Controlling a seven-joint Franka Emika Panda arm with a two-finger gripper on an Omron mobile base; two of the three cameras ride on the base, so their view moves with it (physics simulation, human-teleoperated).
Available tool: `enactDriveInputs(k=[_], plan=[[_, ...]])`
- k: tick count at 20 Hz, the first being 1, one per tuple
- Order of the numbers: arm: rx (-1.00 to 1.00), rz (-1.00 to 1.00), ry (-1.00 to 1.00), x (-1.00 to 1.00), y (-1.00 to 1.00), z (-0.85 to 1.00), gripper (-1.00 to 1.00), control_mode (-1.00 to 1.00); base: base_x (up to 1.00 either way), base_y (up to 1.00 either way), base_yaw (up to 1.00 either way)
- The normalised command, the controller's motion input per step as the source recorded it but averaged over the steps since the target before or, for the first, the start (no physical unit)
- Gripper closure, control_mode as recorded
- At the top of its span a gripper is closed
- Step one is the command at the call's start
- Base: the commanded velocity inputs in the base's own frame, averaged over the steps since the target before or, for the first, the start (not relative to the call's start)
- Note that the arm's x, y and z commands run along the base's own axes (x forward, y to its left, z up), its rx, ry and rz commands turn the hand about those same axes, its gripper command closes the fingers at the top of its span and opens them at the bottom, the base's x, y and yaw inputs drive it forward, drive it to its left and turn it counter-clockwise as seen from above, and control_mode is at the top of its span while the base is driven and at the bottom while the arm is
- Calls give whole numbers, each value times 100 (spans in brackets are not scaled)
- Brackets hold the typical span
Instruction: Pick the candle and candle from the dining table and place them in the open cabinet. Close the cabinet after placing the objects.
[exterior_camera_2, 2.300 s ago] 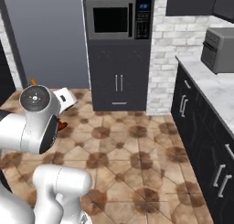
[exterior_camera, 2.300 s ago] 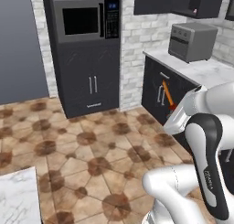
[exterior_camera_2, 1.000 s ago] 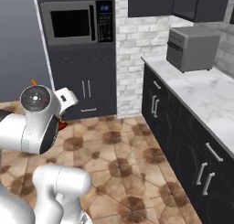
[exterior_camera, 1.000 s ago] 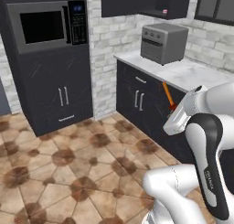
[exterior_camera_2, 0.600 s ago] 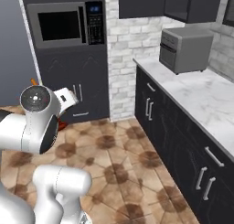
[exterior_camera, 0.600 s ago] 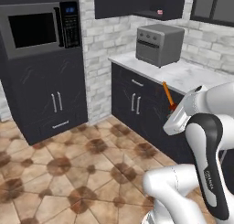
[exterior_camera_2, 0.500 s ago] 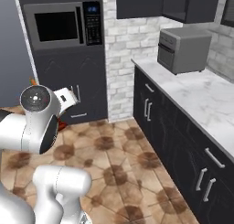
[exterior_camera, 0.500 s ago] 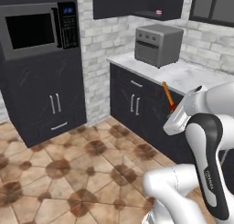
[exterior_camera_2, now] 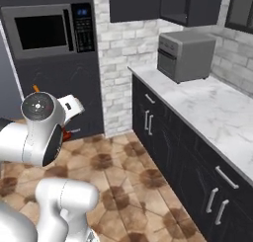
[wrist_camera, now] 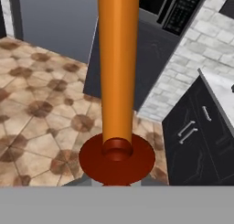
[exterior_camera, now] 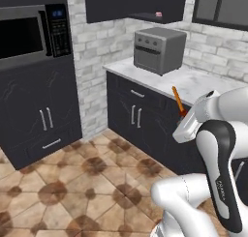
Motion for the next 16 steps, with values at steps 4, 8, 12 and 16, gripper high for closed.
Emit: enactDriveInputs(k=[4,8,12,16], plan=[[0,0,0,0,0,0,100,100,64,-10,-19],[0,0,0,0,0,0,100,100,61,-13,-18],[0,0,0,0,0,0,100,100,62,-10,-18],[0,0,0,0,0,0,100,100,62,-1,-21]])
